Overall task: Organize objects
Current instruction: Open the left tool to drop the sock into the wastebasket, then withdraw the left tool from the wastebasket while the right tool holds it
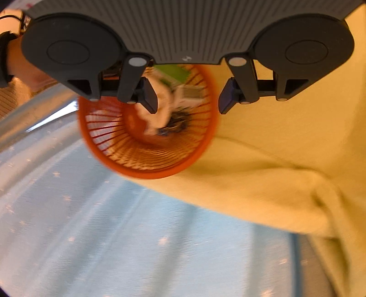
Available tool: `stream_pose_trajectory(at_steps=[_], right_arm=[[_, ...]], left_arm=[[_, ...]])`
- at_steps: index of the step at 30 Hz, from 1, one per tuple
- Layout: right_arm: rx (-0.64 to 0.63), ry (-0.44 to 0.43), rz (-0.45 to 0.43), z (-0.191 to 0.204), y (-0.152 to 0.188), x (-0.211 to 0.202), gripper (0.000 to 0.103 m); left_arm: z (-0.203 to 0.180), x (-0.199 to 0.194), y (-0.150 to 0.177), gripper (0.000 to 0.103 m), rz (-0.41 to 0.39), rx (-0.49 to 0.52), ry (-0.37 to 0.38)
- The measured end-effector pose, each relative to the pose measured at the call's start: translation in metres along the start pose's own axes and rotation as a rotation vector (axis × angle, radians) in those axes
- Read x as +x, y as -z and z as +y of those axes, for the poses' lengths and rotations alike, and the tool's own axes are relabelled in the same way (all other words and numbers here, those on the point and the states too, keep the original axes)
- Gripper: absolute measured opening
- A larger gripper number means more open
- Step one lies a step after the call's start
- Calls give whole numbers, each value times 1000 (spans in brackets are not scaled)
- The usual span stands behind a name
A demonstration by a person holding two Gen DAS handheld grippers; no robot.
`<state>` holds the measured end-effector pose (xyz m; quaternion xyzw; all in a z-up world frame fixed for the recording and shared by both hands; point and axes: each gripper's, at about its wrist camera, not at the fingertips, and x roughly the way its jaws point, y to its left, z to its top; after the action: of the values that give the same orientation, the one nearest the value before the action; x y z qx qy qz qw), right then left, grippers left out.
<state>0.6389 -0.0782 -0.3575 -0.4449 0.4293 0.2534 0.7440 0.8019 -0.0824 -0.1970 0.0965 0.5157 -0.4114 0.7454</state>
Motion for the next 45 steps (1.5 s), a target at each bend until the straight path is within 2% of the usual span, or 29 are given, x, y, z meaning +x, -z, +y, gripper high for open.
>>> stream_pose_trajectory(at_steps=[5,12,19,26,39,45], right_arm=[[-4,-3,21,2,-3,-3,3],[-38,-1,100,4,-5,-2,3],[-78,-6,193,2,-7,11,3],[-107,-10,274,4,-9,18,3],[-102,-12,322,-1,-8,16,3],[-107,-25,296,-2,-8,4,3]], left_arm=[[31,-4,25,55,30,-40,-133],[54,-5,63,58,81,-96,-188],[65,-6,95,58,115,-112,-197],[73,4,109,59,142,-109,-198],[87,-3,135,60,154,-146,-179],[90,-12,140,60,145,-160,-177]])
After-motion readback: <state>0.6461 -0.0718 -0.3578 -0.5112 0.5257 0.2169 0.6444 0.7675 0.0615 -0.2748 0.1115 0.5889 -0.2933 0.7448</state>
